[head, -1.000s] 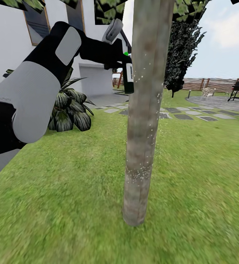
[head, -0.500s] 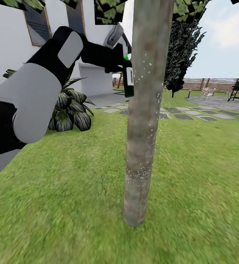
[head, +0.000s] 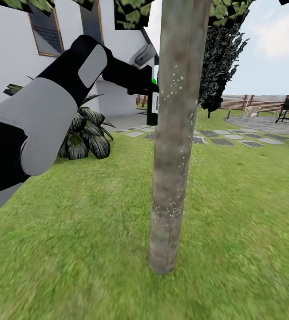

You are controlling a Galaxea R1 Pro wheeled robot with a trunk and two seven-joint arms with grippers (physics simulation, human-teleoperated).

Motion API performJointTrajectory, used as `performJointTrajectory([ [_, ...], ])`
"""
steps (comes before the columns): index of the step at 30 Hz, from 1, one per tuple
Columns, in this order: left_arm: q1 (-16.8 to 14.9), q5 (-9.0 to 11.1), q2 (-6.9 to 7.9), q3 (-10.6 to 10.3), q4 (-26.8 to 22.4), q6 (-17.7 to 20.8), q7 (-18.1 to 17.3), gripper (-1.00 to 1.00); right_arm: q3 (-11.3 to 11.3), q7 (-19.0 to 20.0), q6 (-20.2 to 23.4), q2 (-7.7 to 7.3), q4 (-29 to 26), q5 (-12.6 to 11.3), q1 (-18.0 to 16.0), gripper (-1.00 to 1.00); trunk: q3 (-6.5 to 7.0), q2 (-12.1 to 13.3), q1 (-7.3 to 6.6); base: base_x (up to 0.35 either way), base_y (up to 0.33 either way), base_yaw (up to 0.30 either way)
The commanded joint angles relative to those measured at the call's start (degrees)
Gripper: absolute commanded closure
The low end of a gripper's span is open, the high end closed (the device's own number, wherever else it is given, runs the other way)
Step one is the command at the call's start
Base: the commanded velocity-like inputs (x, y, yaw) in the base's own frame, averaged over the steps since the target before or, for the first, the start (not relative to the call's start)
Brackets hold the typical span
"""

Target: In the garden, pick up the pesticide atomizer on the floor and spray pesticide onto both trees until each tree trunk is fully covered.

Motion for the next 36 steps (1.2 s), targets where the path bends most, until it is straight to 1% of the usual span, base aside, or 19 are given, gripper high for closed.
performJointTrajectory([
  [1, 0.0, 0.0, 0.0, 0.0, 0.0, 0.0, -0.5, 1.0, 0.0, 0.0, 0.0, 0.0, 0.0, 0.0, 0.0, -1.0, 0.0, 0.0, 0.0, 0.0, 0.0, 0.0],
  [2, 0.0, 0.1, 0.0, -0.1, 0.0, 0.0, -1.9, 1.0, 0.0, 0.0, 0.0, 0.0, 0.0, 0.0, 0.0, -1.0, 0.0, 0.0, 0.0, 0.0, 0.0, 0.0],
  [5, 0.0, 0.1, 0.0, -0.1, -0.2, 0.0, -4.3, 1.0, 0.0, 0.0, 0.0, 0.0, 0.0, 0.0, 0.0, -1.0, 0.0, 0.0, 0.0, 0.0, 0.0, 0.0],
  [7, 0.0, 0.1, 0.0, -0.2, -0.2, 0.0, -6.9, 1.0, 0.0, 0.0, 0.0, 0.0, 0.0, 0.0, 0.0, -1.0, 0.0, 0.0, 0.0, 0.0, 0.0, 0.0],
  [9, 0.0, 0.1, 0.0, -0.2, -0.2, 0.0, -8.1, 1.0, 0.0, 0.0, 0.0, 0.0, 0.0, 0.0, 0.0, -1.0, 0.0, 0.0, 0.0, 0.0, 0.0, 0.0],
  [14, 0.0, 0.1, 0.0, -0.2, -0.2, 0.0, -8.8, 1.0, 0.0, 0.0, 0.0, 0.0, 0.0, 0.0, 0.0, -1.0, 0.0, 0.0, 0.0, 0.0, 0.0, 0.0],
  [18, 0.0, 0.1, 0.0, -0.3, -0.2, 0.0, -12.1, 1.0, 0.0, 0.0, 0.0, 0.0, 0.0, 0.0, 0.0, -1.0, 0.0, 0.0, 0.0, 0.0, 0.0, 0.0],
  [22, 0.0, 0.0, 0.0, -0.5, -0.1, -0.1, -12.5, 1.0, 0.0, 0.0, 0.0, 0.0, 0.0, 0.0, 0.0, -1.0, 0.0, 0.0, 0.0, 0.0, 0.0, 0.0],
  [23, 0.0, 0.0, 0.0, -0.8, 0.0, -0.1, -12.5, 1.0, 0.0, 0.0, 0.0, 0.0, 0.0, 0.0, 0.0, -1.0, 0.0, 0.0, 0.0, 0.0, 0.0, 0.0],
  [27, 0.0, 0.0, 0.0, -6.7, 0.1, -0.2, -12.5, 1.0, 0.0, 0.0, 0.0, 0.0, 0.0, 0.0, 0.0, -1.0, 0.0, 0.0, 0.0, 0.0, 0.0, 0.0],
  [28, 0.0, -0.1, 0.0, -7.4, 0.1, -0.2, -12.4, 1.0, 0.0, 0.0, 0.0, 0.0, 0.0, 0.0, 0.0, -1.0, 0.0, 0.0, 0.0, 0.0, 0.0, 0.0],
  [30, 0.0, -0.1, 0.0, -7.9, 0.6, -0.3, -12.1, 1.0, 0.0, 0.0, 0.0, 0.0, 0.0, 0.0, 0.0, -1.0, 0.0, 0.0, 0.0, 0.0, 0.0, 0.0],
  [33, 0.0, -0.2, 0.0, -8.3, 2.9, -0.4, -11.8, 1.0, 0.0, 0.0, 0.0, 0.0, 0.0, 0.0, 0.0, -1.0, 0.0, 0.0, 0.0, 0.0, 0.0, 0.0],
  [36, 0.0, -0.2, 0.0, -8.4, 3.5, -0.4, -9.0, 1.0, 0.0, 0.0, 0.0, 0.0, 0.0, 0.0, 0.0, -1.0, 0.0, 0.0, 0.0, 0.0, 0.0, 0.0],
])
